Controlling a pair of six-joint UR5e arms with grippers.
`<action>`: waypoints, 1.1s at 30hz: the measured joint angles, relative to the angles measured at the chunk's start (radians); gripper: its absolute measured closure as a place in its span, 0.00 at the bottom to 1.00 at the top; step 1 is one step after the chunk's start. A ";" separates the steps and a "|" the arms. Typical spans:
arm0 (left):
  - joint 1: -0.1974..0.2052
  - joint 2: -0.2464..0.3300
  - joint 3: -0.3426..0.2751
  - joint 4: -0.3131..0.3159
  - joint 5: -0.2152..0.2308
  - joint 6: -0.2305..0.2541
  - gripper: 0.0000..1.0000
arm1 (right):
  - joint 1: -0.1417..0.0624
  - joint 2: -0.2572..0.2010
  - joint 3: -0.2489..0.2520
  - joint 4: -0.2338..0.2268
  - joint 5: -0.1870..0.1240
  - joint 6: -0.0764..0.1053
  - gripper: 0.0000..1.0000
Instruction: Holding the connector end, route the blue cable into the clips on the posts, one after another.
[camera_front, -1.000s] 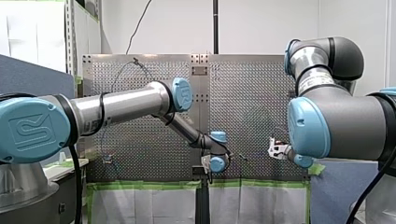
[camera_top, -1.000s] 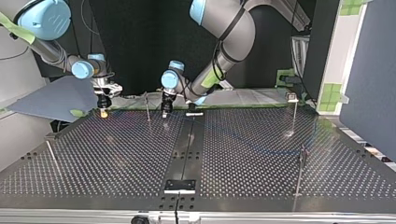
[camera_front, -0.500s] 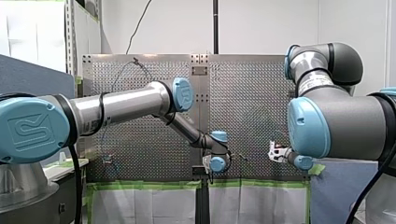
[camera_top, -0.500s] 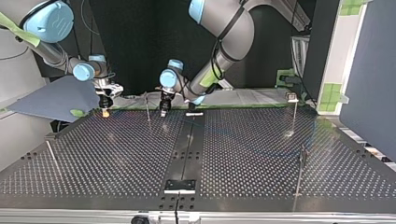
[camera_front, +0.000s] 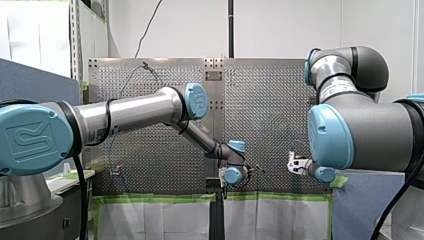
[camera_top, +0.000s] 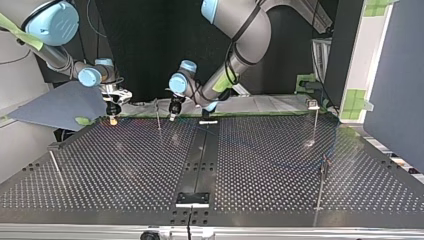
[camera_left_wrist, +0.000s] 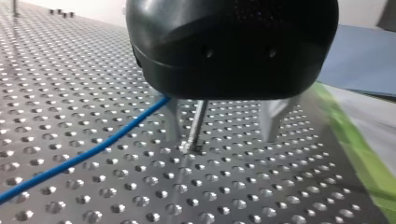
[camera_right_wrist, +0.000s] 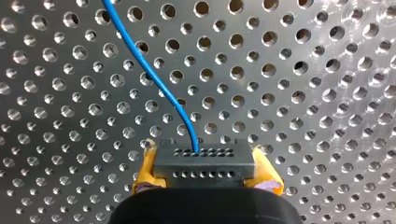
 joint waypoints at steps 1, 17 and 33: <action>-0.002 0.000 0.000 -0.011 -0.008 0.010 0.00 | 0.000 0.000 0.000 0.001 0.000 0.002 1.00; -0.053 0.075 -0.026 -0.144 -0.034 0.097 0.00 | -0.006 0.005 0.000 0.016 -0.005 0.008 1.00; -0.086 0.138 -0.150 -0.158 -0.033 0.101 0.00 | -0.008 0.007 0.000 0.025 -0.005 0.006 1.00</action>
